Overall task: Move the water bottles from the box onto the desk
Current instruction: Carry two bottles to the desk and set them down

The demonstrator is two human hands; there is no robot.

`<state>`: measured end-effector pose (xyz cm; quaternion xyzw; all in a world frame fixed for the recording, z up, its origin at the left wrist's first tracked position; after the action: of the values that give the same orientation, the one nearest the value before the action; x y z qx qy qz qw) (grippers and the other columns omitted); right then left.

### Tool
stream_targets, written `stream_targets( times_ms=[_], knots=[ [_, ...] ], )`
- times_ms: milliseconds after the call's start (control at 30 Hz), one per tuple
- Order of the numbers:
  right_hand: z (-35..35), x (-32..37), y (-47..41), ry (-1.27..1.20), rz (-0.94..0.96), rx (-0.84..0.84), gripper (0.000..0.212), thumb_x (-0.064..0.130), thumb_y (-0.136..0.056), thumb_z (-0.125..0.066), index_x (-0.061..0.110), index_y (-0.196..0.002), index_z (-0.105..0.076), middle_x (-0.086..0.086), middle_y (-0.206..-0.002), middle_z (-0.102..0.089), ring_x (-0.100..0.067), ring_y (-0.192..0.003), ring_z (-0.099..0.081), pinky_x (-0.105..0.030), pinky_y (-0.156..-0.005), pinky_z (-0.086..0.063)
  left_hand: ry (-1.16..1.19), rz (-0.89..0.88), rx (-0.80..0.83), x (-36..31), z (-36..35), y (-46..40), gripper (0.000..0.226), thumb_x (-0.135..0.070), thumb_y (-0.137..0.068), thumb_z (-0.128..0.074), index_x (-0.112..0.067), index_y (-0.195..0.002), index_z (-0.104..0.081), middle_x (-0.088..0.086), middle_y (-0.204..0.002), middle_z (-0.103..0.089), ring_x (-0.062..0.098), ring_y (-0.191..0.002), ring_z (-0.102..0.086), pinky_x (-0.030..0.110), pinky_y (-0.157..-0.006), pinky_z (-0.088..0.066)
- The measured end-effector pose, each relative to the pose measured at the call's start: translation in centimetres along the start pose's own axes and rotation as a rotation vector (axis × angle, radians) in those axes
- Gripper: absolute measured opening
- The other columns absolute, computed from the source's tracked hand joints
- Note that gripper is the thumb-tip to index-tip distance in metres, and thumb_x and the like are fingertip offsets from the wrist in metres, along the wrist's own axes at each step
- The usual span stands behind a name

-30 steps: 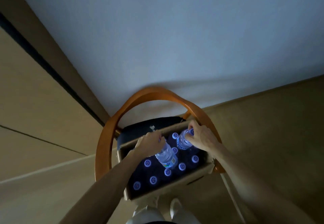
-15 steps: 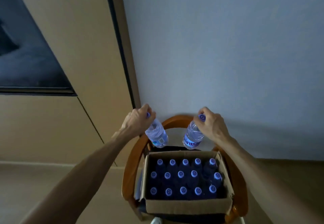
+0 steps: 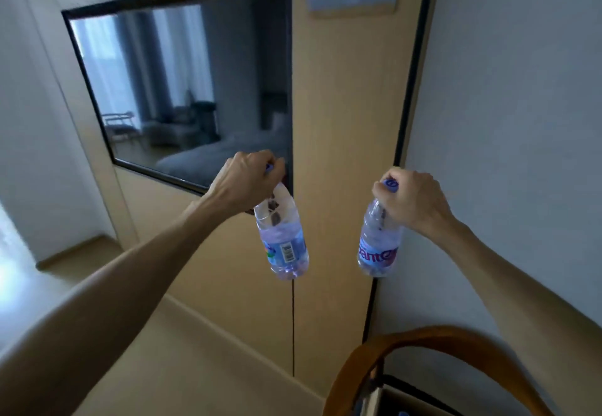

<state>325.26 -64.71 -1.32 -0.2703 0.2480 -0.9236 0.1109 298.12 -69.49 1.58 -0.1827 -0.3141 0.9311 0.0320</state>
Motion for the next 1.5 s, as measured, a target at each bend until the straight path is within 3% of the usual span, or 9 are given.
stream_targets(
  times_ms=[133, 300, 467, 567, 733, 967, 1200, 1300, 1500],
  knots=[
    [-4.1, 8.4, -4.7, 0.000, 0.138, 0.001, 0.023, 0.039, -0.082, -0.056, 0.017, -0.080, -0.064, -0.003, -0.075, -0.069, -0.029, -0.073, -0.060, -0.032, -0.067, -0.049, -0.200, 0.017, -0.089, 7.4, 5.5, -1.5, 0.037, -0.040, -0.094, -0.037, -0.016, -0.067, -0.042, 0.016, -0.074, -0.063, 0.044, -0.073, -0.058, 0.036, -0.058, -0.042],
    [-11.5, 18.4, -9.0, 0.023, 0.248, 0.009, 0.025, 0.042, -0.083, -0.053, 0.018, -0.080, -0.061, -0.010, -0.085, -0.069, -0.036, -0.080, -0.058, -0.035, -0.070, -0.045, -0.310, 0.016, -0.119, 17.3, 11.0, -2.6, 0.046, -0.051, -0.089, -0.021, -0.019, -0.065, -0.043, 0.004, -0.061, -0.055, 0.032, -0.058, -0.058, 0.039, -0.058, -0.053],
    [-18.9, 27.7, -12.2, -0.147, 0.300, 0.073, 0.026, 0.039, -0.084, -0.054, 0.015, -0.079, -0.061, -0.017, -0.086, -0.069, -0.040, -0.089, -0.060, -0.039, -0.079, -0.050, -0.386, 0.061, -0.194, 26.5, 15.4, -3.2, 0.038, -0.031, -0.100, -0.034, -0.021, -0.067, -0.049, -0.005, -0.057, -0.047, 0.007, -0.047, -0.043, 0.025, -0.047, -0.028],
    [-22.9, 32.9, -14.2, -0.238, 0.353, 0.083, 0.024, 0.035, -0.086, -0.055, 0.013, -0.077, -0.060, -0.017, -0.088, -0.070, -0.038, -0.090, -0.061, -0.034, -0.074, -0.044, -0.399, 0.130, -0.226, 31.6, 17.5, -3.8, 0.041, -0.034, -0.099, -0.036, -0.029, -0.058, -0.037, -0.002, -0.055, -0.047, 0.022, -0.049, -0.048, 0.030, -0.052, -0.035],
    [-29.7, 40.4, -17.6, -0.360, 0.450, 0.173, 0.025, 0.034, -0.087, -0.056, 0.011, -0.077, -0.059, -0.010, -0.075, -0.065, -0.034, -0.081, -0.059, -0.034, -0.067, -0.044, -0.438, 0.245, -0.249, 39.3, 19.4, -4.8, 0.045, -0.045, -0.091, -0.027, -0.015, -0.074, -0.056, 0.007, -0.064, -0.062, 0.027, -0.057, -0.060, 0.040, -0.062, -0.055],
    [-38.7, 49.4, -22.8, -0.455, 0.622, 0.274, 0.026, 0.031, -0.088, -0.055, 0.008, -0.077, -0.059, -0.004, -0.068, -0.062, -0.020, -0.063, -0.055, -0.029, -0.056, -0.036, -0.581, 0.342, -0.280, 48.8, 20.8, -7.1, 0.037, -0.036, -0.100, -0.038, -0.011, -0.085, -0.061, 0.001, -0.069, -0.062, 0.019, -0.055, -0.056, 0.026, -0.059, -0.043],
    [-45.3, 58.6, -29.0, -0.549, 0.800, 0.347, 0.024, 0.032, -0.089, -0.053, 0.018, -0.070, -0.053, 0.002, -0.063, -0.056, -0.021, -0.066, -0.060, -0.037, -0.066, -0.053, -0.769, 0.462, -0.307, 55.6, 22.9, -10.9, 0.030, -0.036, -0.101, -0.038, -0.018, -0.082, -0.053, -0.005, -0.066, -0.049, 0.006, -0.048, -0.039, 0.020, -0.048, -0.023],
    [-47.9, 61.7, -30.7, -0.565, 0.836, 0.334, 0.024, 0.034, -0.090, -0.051, 0.019, -0.071, -0.053, 0.009, -0.061, -0.051, -0.015, -0.063, -0.055, -0.034, -0.066, -0.051, -0.818, 0.516, -0.301, 58.3, 23.5, -12.2, 0.027, -0.037, -0.101, -0.037, -0.021, -0.082, -0.049, -0.004, -0.067, -0.050, 0.013, -0.054, -0.045, 0.022, -0.049, -0.023],
    [-54.2, 67.3, -33.2, -0.666, 0.849, 0.443, 0.031, 0.041, -0.089, -0.048, 0.014, -0.077, -0.058, -0.005, -0.069, -0.061, -0.025, -0.069, -0.062, -0.046, -0.071, -0.056, -0.842, 0.553, -0.311, 65.2, 24.0, -14.1, 0.037, -0.039, -0.101, -0.037, -0.015, -0.087, -0.060, -0.002, -0.065, -0.053, 0.017, -0.054, -0.053, 0.023, -0.050, -0.033]
  ],
)
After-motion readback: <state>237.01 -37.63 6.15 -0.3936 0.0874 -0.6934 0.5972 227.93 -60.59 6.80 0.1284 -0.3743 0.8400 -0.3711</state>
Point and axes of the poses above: each hand's wrist, its own y-axis away from the middle knuckle, its own z-axis out of the back of the hand, x = y × z, the point moved 3 cm from there along -y, towards the middle knuckle
